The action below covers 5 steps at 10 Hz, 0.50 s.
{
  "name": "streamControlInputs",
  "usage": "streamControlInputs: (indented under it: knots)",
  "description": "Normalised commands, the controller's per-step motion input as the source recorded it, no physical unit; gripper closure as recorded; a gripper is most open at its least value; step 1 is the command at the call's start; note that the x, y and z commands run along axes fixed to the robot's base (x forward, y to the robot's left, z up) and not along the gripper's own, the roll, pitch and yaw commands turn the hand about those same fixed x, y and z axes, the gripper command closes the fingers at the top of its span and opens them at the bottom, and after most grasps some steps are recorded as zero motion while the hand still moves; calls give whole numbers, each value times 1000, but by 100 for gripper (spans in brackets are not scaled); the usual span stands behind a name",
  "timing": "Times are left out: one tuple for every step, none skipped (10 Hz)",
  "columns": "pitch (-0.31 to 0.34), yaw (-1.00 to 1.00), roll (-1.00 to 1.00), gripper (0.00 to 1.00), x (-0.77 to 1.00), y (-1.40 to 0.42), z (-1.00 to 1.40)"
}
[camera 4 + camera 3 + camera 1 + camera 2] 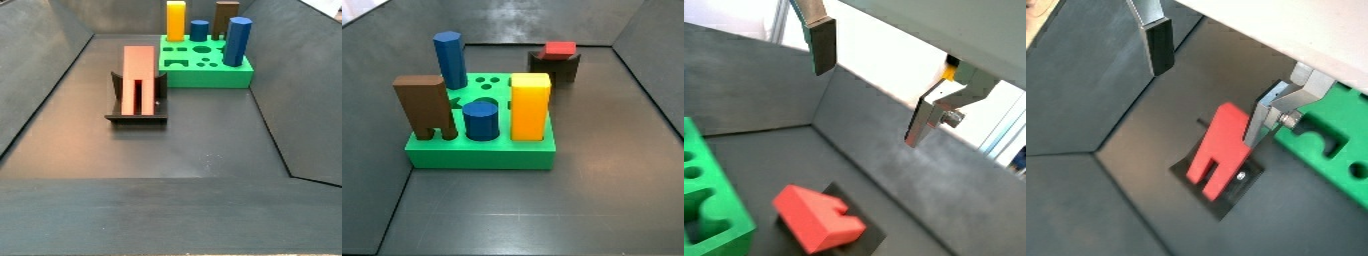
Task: Pick up the double-square object. Move up. Rotate the double-square object. Place the double-square object on the fixture. Regrasp the double-square object. Move to above the board. Insert the double-square object.
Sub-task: Regrasp the double-square object.
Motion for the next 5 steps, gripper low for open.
streamControlInputs:
  knots:
    - [156,95,1000,0,94,-45,-4]
    - [179,113,1000,0,97,-46,-5]
    - [185,146,806,0,103,-49,-5]
    - [174,164,612,0,104,-51,-9]
    - [150,186,368,0,100,-49,-7]
